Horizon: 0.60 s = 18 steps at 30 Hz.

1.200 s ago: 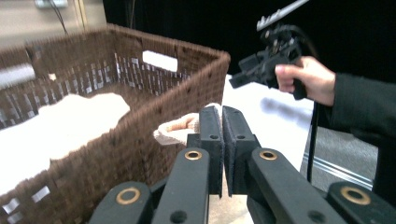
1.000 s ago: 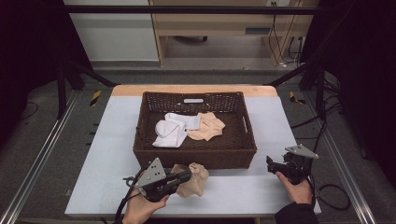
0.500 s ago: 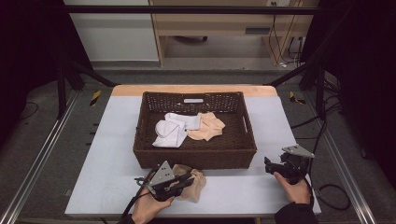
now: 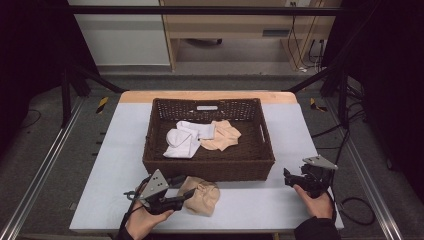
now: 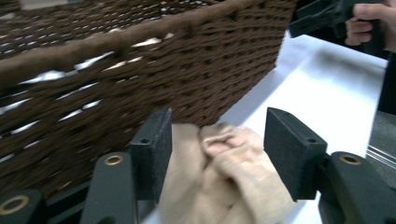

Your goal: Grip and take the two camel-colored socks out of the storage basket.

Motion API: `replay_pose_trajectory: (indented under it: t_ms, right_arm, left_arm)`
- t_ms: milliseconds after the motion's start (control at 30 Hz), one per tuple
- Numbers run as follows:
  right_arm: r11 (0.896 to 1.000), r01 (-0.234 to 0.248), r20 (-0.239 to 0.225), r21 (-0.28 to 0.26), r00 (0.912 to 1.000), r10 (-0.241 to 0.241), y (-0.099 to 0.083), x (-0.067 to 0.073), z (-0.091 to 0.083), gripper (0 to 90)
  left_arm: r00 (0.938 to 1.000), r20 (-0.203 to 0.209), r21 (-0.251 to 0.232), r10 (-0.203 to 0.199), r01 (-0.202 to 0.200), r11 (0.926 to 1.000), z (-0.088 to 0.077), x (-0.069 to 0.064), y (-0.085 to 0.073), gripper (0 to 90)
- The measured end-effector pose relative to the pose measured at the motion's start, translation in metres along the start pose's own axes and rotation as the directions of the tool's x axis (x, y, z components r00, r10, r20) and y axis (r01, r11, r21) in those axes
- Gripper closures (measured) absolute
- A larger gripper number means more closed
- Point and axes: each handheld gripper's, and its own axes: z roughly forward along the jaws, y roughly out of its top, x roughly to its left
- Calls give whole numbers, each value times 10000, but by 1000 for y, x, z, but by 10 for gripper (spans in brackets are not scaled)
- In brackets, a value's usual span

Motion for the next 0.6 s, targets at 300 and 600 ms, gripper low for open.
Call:
replay_pose_trajectory:
  t_ms: [300,600]
  right_arm:
    - [10000,-33,29,-36,10000,33,-2,-3,-1,57]
    - [9999,-102,31,64,9999,102,-2,-3,-1,57]
  left_arm:
    - [9951,-892,102,-438,448,9989,-23,23,-16,356]
    - [9809,-1767,444,-814,906,9949,-42,44,-36,352]
